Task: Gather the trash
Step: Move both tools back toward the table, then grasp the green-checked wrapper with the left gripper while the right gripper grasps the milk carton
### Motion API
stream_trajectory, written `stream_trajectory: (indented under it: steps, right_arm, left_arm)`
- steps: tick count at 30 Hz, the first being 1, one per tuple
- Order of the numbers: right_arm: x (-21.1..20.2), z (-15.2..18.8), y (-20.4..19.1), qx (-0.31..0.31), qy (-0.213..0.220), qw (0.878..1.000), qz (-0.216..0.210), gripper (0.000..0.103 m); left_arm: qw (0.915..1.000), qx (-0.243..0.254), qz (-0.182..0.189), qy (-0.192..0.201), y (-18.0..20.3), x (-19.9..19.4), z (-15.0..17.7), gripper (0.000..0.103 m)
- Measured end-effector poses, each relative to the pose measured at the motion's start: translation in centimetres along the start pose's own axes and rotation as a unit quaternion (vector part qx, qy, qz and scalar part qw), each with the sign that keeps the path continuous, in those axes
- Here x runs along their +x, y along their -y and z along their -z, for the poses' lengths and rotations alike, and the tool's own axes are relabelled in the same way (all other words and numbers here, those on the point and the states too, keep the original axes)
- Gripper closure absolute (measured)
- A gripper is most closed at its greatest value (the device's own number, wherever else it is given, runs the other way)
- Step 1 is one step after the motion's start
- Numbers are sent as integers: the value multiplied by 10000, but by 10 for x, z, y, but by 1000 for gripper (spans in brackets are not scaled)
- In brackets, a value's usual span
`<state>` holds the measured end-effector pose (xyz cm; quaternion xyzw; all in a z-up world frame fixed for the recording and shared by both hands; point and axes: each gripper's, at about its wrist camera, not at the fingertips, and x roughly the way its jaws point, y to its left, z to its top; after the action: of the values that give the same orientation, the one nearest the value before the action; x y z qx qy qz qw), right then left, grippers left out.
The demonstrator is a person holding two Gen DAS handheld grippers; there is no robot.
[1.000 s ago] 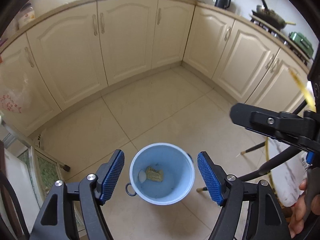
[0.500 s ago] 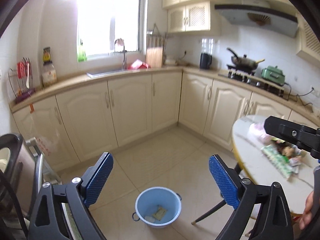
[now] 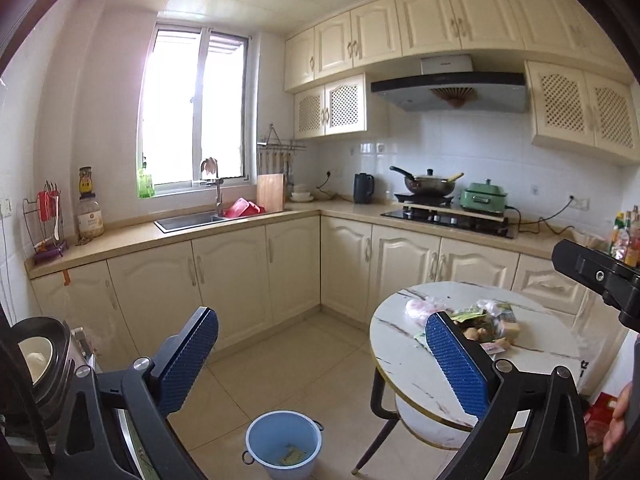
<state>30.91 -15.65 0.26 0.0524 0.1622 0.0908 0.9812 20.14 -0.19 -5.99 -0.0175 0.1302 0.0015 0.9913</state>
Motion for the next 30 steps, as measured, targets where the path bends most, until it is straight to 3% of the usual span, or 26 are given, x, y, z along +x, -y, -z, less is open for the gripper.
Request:
stream_trajectory:
  steps: [5,11,21,30]
  right_arm:
    - [-53,-7,11,-14,380,9988,322,0]
    - [-98,-15,19,-33,774,9952,601,0]
    - [-115,-14,42,45,885,9919,909,0]
    - [-87,0,89,267,539,9890,1348,0]
  left_arm:
    - [9997,30,68,232,3,-83,14,1]
    - [9976,208,149,638,11,-137,33,1]
    - [9969,278,316,667,7,-141,63,1]
    - [9979,305,402,395,8,-81,41,1]
